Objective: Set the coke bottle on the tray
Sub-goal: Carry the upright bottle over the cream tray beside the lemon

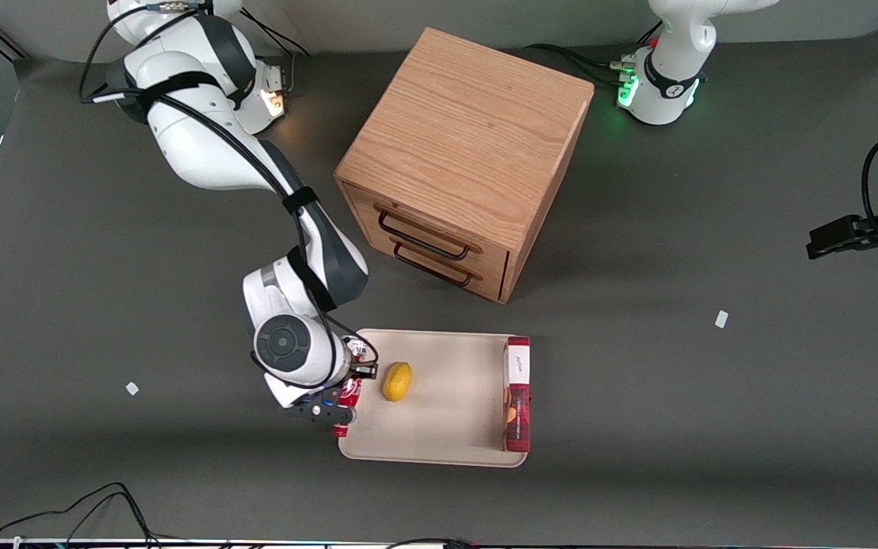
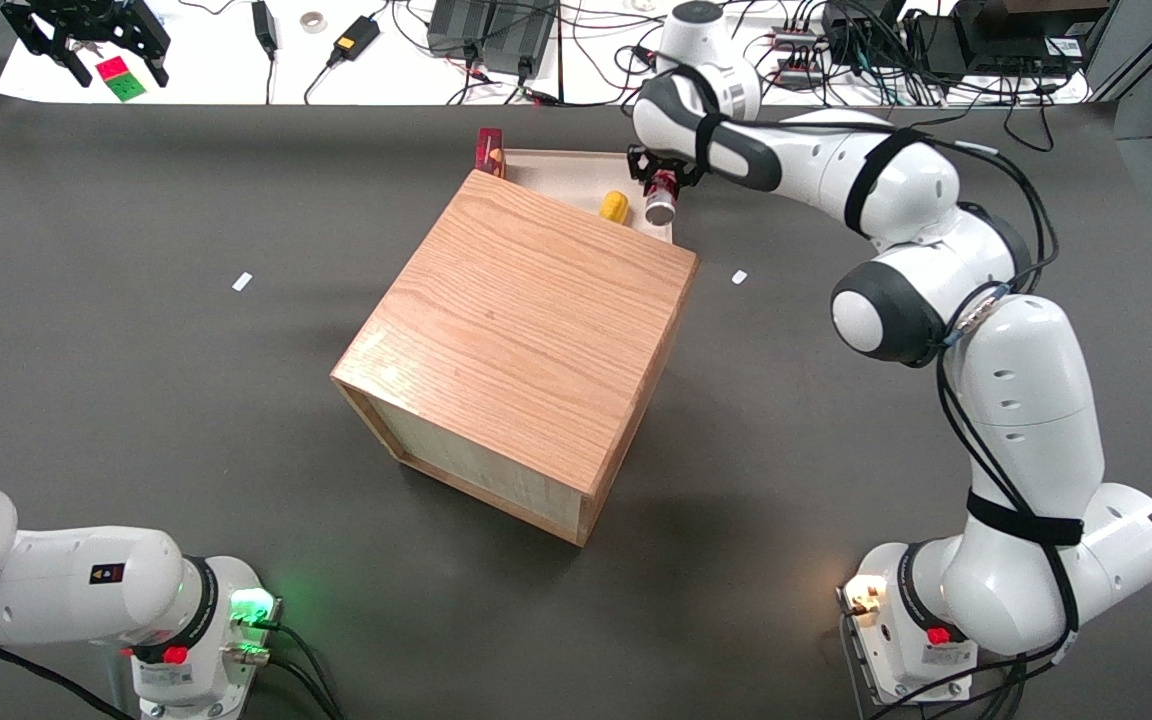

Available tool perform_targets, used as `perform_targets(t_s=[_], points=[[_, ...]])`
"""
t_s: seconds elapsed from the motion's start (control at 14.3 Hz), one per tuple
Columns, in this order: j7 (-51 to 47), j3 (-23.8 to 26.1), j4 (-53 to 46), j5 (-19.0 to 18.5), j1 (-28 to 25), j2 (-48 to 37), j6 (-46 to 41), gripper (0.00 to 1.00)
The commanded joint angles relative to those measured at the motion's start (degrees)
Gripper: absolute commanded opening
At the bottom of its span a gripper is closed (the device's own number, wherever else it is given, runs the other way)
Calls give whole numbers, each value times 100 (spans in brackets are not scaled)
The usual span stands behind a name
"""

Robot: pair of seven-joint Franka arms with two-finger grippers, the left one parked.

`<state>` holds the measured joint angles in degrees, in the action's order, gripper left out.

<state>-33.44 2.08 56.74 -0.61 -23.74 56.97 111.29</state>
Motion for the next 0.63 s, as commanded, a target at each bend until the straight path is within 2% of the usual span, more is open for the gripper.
perform_targets(t_s=[0.0,0.42,0.56], points=[[276,-24,-225,44,-16,191,112,0],[373,-32,-31,0,-8,332,630,0],[373,-50,109,-9,-8,376,867,11]])
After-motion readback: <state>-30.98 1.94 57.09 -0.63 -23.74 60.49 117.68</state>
